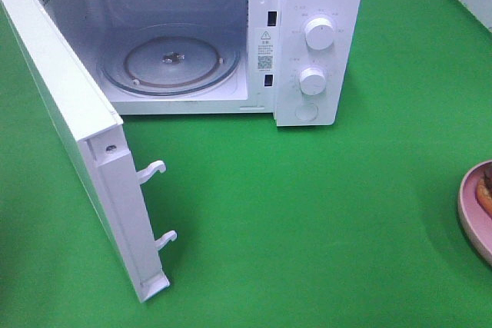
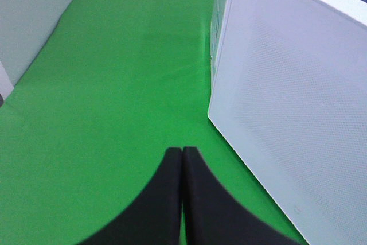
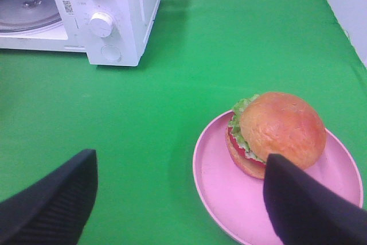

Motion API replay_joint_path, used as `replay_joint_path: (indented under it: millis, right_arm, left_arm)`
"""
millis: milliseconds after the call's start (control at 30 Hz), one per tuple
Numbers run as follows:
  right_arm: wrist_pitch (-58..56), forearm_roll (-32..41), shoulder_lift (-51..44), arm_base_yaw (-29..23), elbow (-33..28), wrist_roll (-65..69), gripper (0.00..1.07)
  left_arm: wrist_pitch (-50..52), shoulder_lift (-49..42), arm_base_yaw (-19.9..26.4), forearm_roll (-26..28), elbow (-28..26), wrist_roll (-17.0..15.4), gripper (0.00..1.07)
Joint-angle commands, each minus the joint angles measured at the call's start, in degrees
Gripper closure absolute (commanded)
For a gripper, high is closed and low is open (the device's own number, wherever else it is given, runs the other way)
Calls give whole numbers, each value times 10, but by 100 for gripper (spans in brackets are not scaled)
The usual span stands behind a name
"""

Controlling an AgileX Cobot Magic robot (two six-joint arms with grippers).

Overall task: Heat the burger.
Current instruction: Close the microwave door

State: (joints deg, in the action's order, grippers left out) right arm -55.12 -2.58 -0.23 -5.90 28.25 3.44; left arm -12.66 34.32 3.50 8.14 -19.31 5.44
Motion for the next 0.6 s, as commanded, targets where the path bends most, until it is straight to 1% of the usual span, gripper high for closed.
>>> replay_joint_path:
  millis: [33, 67, 100, 133, 167, 200, 233, 267, 300, 333, 367, 400, 433, 467, 500, 533, 567, 600]
  right_arm:
    - [3, -1, -15, 5, 0, 6, 31]
    - [3, -1, -15, 5, 0, 6, 31]
    - [3, -1, -15, 5, 0, 6, 31]
    - [3, -1, -15, 5, 0, 6, 31]
    - [3, -1, -15, 5, 0, 6, 31]
    - [3, -1, -15, 5, 0, 6, 31]
    - [3, -1, -15, 5, 0, 6, 31]
    - [3, -1, -15, 5, 0, 6, 31]
    - [3, -1, -15, 5, 0, 6, 31]
    - [3, -1, -15, 5, 0, 6, 31]
    - [3, -1, -15, 5, 0, 6, 31]
    - [3, -1, -15, 5, 0, 6, 31]
    - [3, -1, -15, 5, 0, 6, 31]
    - [3, -1, -15, 5, 0, 6, 31]
    - [3, -1, -15, 5, 0, 6, 31]
    - [3, -1, -15, 5, 0, 6, 31]
    - [3, -1, -15, 5, 0, 6, 31]
    - [3, -1, -15, 5, 0, 6, 31]
  left_arm:
    - [131, 45, 2, -1, 33, 3, 107]
    - [131, 45, 2, -1, 33, 3, 107]
    - [195, 64, 2, -2, 47, 3, 107]
    - [195, 64, 2, -2, 47, 3, 107]
    - [238, 85, 2, -2, 59, 3, 107]
    - [238, 85, 2, -2, 59, 3, 107]
    - [285, 106, 2, -2, 69, 1, 107]
    - [285, 106, 2, -2, 69, 1, 107]
    - [308, 119, 2, -6, 73, -2, 107]
    - [340, 146, 2, -24, 76, -17, 107]
    - [340, 146, 2, -24, 76, -17, 107]
    - [370, 173, 2, -54, 76, -38, 107]
    - [370, 173, 2, -54, 76, -38, 107]
    - [403, 206, 2, -97, 76, -68, 107]
    - [403, 206, 2, -97, 76, -68, 107]
    - [442, 238, 2, -147, 76, -109, 107]
    - [442, 238, 2, -147, 76, -109, 107]
    - [460, 254, 2, -177, 76, -128, 107]
